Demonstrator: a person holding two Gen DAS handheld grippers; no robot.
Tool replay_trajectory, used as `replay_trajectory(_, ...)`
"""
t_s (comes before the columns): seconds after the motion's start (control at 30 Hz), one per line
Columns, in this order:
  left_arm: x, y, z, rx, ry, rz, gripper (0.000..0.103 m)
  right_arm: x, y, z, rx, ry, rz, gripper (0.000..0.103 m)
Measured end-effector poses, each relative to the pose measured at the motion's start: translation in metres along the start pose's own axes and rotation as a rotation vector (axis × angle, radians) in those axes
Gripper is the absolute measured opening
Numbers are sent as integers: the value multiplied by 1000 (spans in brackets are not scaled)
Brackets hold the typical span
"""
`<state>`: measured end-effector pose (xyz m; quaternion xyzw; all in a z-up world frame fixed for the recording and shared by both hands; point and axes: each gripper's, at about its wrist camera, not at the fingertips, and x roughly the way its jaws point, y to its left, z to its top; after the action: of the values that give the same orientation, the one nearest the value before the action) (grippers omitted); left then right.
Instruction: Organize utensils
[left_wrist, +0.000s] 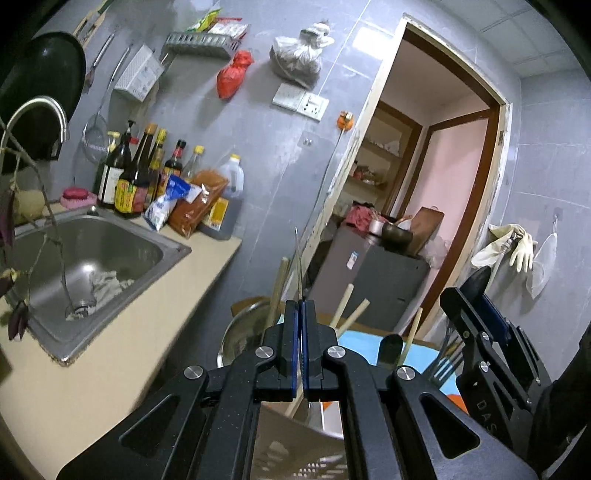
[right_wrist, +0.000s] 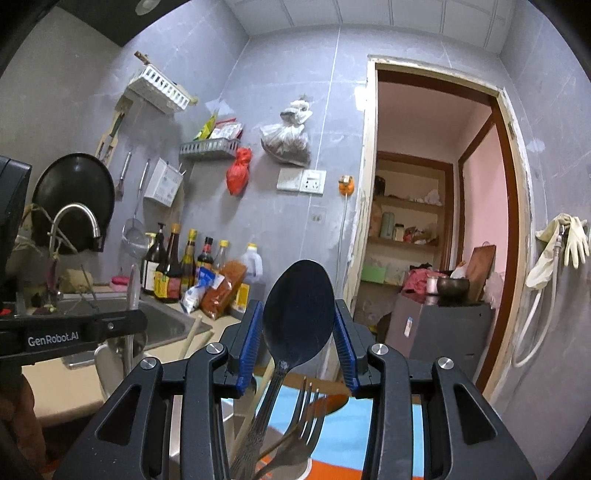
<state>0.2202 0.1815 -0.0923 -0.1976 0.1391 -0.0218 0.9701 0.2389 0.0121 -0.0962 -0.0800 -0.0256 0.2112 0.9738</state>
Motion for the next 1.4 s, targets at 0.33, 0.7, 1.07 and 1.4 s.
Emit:
replay_trajectory(0.33,-8,1,7,-11,34,-28,22,-7,-9,7,55,34,2,48)
replay_trajectory(0.7,-14,-13,20,4,59,18,44,-14,-35,21,127,64,-31,62)
replay_trajectory(1.07,-11,-26,27,74,81,115,76,-18,-52,29,175,105,-39,80)
replay_trajectory(1.4,-12,-26,22,127,94,204,87,-22,-59,25,217,157,-52,91)
